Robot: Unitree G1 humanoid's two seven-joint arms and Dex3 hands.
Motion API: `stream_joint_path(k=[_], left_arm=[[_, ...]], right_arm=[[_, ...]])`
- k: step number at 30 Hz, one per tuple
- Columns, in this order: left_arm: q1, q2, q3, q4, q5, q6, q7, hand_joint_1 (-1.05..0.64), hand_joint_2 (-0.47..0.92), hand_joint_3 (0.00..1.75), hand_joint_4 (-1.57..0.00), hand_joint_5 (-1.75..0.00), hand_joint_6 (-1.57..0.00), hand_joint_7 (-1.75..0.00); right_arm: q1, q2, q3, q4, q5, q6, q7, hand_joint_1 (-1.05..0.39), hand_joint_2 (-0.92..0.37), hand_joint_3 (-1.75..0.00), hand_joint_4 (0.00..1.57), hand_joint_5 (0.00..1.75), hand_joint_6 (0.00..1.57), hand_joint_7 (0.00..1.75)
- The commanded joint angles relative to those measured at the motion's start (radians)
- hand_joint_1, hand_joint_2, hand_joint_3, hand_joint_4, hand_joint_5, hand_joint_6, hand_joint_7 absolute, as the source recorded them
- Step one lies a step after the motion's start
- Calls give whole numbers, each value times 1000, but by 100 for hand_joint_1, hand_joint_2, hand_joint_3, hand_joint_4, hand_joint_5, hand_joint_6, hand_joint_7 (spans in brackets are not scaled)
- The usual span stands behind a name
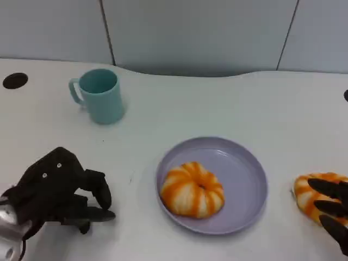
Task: Grasp the bread from the table and place it into the plate.
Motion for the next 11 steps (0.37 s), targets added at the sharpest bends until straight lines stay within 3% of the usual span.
stream_joint_path(k=[1, 3, 5, 11], left_arm=[[3, 3, -2, 37, 4, -25, 5, -39, 92, 1, -65, -175, -55, -174], [1, 3, -7, 38, 10, -23, 7, -39, 92, 1, -65, -175, -55, -174], [-3, 3, -14, 43, 18, -25, 9, -40, 92, 3, -62, -172, -60, -157], [-12, 0, -20, 61, 25, -51, 19, -40, 92, 4, -62, -175, -53, -173]], right_arm=[[-12, -24, -21, 35, 13, -37, -2, -40, -92, -35, 89, 9, 78, 0], [-15, -26, -21, 41, 18, -38, 1, -40, -92, -35, 89, 9, 78, 0], [-18, -27, -23, 44, 28, -32, 6, -39, -92, -35, 90, 9, 78, 0], [-29, -39, -17, 57, 20, -39, 6, -39, -92, -36, 90, 8, 79, 0]])
